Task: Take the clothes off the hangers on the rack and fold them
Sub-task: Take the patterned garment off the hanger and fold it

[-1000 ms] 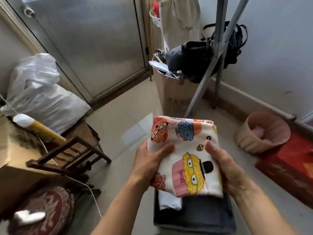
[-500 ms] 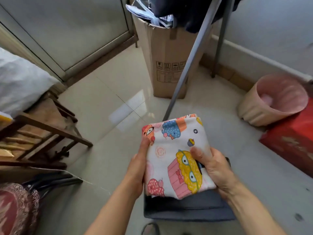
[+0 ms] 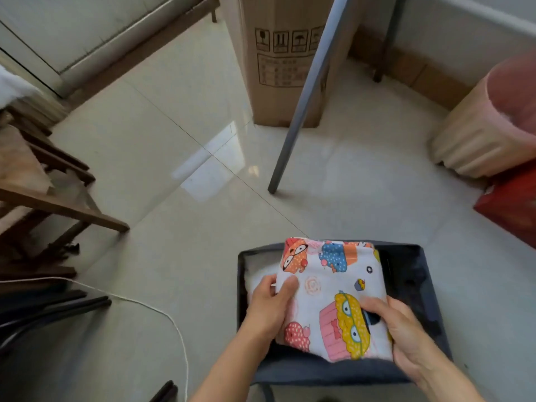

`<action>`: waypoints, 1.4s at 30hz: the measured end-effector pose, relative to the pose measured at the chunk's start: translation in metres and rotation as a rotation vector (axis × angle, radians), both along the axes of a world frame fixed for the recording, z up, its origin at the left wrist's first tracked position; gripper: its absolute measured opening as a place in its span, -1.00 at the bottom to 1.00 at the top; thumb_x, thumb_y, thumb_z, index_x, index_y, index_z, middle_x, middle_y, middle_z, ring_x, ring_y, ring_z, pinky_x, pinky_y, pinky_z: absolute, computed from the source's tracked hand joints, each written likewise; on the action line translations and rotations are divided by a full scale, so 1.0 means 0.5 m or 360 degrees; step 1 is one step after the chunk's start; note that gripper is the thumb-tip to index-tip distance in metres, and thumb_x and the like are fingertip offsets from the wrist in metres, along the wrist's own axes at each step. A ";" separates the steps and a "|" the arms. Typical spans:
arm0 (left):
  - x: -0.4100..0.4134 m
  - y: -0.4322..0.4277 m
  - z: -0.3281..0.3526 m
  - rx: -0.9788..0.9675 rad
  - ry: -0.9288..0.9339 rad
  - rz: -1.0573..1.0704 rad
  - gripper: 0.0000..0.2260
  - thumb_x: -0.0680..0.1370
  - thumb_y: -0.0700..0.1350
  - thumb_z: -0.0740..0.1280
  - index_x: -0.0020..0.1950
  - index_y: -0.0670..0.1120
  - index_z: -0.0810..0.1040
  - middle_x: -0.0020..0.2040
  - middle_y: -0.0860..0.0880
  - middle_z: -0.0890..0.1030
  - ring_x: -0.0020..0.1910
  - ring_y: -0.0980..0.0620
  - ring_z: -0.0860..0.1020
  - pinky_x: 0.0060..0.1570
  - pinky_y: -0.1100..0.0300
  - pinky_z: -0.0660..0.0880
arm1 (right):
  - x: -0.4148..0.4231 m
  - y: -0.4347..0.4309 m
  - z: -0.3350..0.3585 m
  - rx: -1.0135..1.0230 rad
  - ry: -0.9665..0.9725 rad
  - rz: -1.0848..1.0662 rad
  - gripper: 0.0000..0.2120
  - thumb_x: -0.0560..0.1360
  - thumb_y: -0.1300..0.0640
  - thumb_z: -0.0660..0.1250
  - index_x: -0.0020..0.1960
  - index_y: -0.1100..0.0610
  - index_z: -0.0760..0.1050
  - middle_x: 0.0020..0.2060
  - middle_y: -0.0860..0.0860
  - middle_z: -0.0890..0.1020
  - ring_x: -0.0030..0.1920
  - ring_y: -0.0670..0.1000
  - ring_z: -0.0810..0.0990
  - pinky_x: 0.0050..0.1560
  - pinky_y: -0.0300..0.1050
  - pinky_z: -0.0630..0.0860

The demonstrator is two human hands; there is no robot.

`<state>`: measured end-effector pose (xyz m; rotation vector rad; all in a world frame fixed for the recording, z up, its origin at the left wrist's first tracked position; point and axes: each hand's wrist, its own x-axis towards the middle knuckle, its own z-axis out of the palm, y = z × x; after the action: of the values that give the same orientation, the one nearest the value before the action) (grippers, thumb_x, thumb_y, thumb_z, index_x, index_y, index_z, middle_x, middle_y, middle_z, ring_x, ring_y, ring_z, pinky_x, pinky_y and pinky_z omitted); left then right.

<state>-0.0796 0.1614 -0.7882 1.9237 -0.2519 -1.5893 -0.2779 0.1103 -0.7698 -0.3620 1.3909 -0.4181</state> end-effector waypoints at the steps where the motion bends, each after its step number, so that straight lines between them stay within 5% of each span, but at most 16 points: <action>1: -0.009 0.004 -0.025 0.0015 0.0026 -0.0057 -0.67 0.59 0.00 0.33 0.30 -0.09 0.46 0.13 -0.03 0.64 0.03 0.02 0.65 0.07 0.07 0.60 | -0.017 0.002 -0.033 0.0010 0.0067 -0.0015 -0.78 0.47 0.35 0.30 0.11 0.32 0.54 -0.09 0.30 0.69 -0.25 0.19 0.70 -0.31 0.14 0.65; 9: -0.026 0.033 -0.191 0.0002 -0.0268 -0.0568 -0.53 0.62 -0.01 0.28 0.51 0.06 0.27 0.49 0.09 0.28 0.45 0.12 0.26 0.41 0.16 0.29 | -0.117 -0.032 -0.244 -0.0111 0.0596 -0.0050 -0.80 0.50 0.45 0.20 -0.06 0.21 0.51 -0.36 0.10 0.67 -0.33 0.14 0.61 -0.51 -0.05 0.60; 16: -0.035 0.032 -0.309 -0.0140 -0.0581 -0.1062 -0.52 0.62 -0.02 0.25 0.53 0.13 0.23 0.58 0.13 0.11 0.54 0.11 0.01 0.45 0.25 -0.01 | -0.102 -0.088 -0.422 -0.0110 0.0638 0.0271 -0.78 0.47 0.46 0.18 -0.01 0.26 0.52 -0.19 0.22 0.63 -0.25 0.18 0.59 -0.33 -0.04 0.61; 18: -0.036 0.027 -0.329 -0.0169 -0.0641 -0.1160 -0.51 0.63 0.00 0.24 0.54 0.15 0.21 0.58 0.16 0.08 0.53 0.12 -0.03 0.45 0.23 0.00 | -0.084 -0.093 -0.473 -0.0068 0.0670 0.0405 -0.77 0.47 0.46 0.19 0.07 0.29 0.51 -0.12 0.26 0.62 -0.23 0.19 0.59 -0.22 0.02 0.60; 21: -0.036 0.016 -0.344 -0.0169 -0.0646 -0.1256 -0.51 0.63 0.02 0.23 0.54 0.15 0.20 0.58 0.19 0.03 0.53 0.13 -0.06 0.46 0.19 0.05 | -0.068 -0.093 -0.527 -0.0039 0.0888 0.0634 -0.74 0.49 0.35 0.35 0.15 0.27 0.42 -0.05 0.22 0.60 -0.22 0.12 0.60 -0.30 -0.06 0.58; 24: -0.033 0.011 -0.346 -0.0136 -0.0618 -0.1315 -0.50 0.63 0.03 0.22 0.55 0.14 0.19 0.59 0.20 0.01 0.53 0.13 -0.09 0.46 0.15 0.09 | -0.066 -0.086 -0.558 -0.0023 0.1114 0.0773 -0.52 0.41 0.21 0.49 0.25 0.26 0.38 0.09 0.26 0.60 0.00 0.23 0.63 -0.06 0.17 0.62; 27: -0.026 0.005 -0.334 -0.0087 -0.0593 -0.1344 -0.51 0.63 0.03 0.22 0.55 0.12 0.19 0.59 0.18 0.01 0.55 0.12 -0.08 0.47 0.14 0.08 | -0.047 -0.075 -0.509 -0.0183 0.1540 0.1064 -0.30 0.44 0.08 0.47 0.45 0.22 0.20 0.34 0.26 0.42 0.33 0.27 0.41 0.25 0.17 0.41; 30: -0.028 0.005 -0.293 -0.0019 -0.0585 -0.1380 -0.52 0.64 0.03 0.21 0.55 0.09 0.21 0.60 0.12 0.03 0.56 0.08 -0.04 0.48 0.14 0.06 | -0.030 -0.058 -0.442 -0.0404 0.1651 0.1179 -0.26 0.48 0.06 0.41 0.52 0.18 0.11 0.45 0.21 0.26 0.44 0.23 0.20 0.36 0.15 0.25; 38: -0.043 0.006 -0.104 0.0001 -0.0557 -0.1320 -0.58 0.64 0.03 0.22 0.50 0.02 0.32 0.57 0.03 0.18 0.54 0.00 0.13 0.46 0.12 0.13 | 0.019 0.003 -0.230 -0.0522 0.1156 0.0770 -0.62 0.53 0.18 0.31 0.34 0.14 0.42 0.26 0.13 0.49 0.23 0.13 0.48 0.21 -0.03 0.42; 42: -0.043 0.003 0.032 -0.0073 -0.0476 -0.1098 -0.62 0.63 0.05 0.24 0.44 0.02 0.40 0.46 0.02 0.35 0.36 0.05 0.39 0.35 0.09 0.37 | 0.060 0.032 -0.073 -0.0555 0.0849 0.0561 -0.71 0.54 0.19 0.28 0.25 0.07 0.48 0.11 0.01 0.56 0.07 0.02 0.56 0.01 -0.10 0.50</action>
<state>-0.1012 0.1631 -0.7724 2.1615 -1.1701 -1.6546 -0.2477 0.1261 -0.8063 -1.0467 1.7259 -0.2783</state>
